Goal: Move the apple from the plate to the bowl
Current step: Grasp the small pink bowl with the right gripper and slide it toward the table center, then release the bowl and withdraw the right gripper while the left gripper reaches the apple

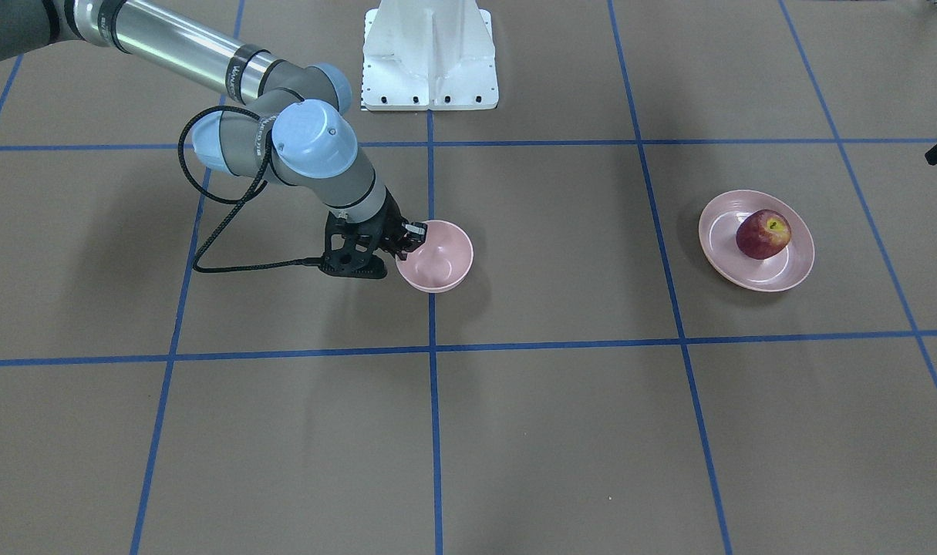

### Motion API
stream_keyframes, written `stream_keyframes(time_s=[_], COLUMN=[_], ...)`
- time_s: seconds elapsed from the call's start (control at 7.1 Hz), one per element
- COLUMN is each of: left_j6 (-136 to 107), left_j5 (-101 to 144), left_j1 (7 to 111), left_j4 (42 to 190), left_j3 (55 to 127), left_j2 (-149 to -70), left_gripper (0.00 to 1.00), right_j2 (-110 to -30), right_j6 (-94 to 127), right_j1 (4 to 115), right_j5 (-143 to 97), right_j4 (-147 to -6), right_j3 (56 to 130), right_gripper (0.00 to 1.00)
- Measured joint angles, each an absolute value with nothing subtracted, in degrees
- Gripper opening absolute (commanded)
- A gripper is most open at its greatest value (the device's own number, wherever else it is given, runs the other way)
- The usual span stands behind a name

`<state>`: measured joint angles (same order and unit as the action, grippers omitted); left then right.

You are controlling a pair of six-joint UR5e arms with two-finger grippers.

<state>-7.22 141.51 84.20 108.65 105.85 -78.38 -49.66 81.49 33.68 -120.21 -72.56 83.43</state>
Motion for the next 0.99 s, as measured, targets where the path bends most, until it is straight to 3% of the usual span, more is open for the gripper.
stream_keyframes(time_s=[0.42, 0.99], left_j6=[-10.0, -23.5], left_j5=[140.9, 136.7], left_j1=[82.3, 72.7], left_j4=[109.7, 113.8], left_j3=[105.3, 105.3], left_j2=[-78.6, -79.5], left_gripper=[0.98, 0.98], right_j2=[-50.1, -59.6], right_j6=[81.9, 76.1], right_j1=[33.7, 35.6], right_j5=[-119.2, -119.9], right_j4=[-73.9, -84.8], right_j3=[85.7, 101.5], right_gripper=[1.00, 1.00])
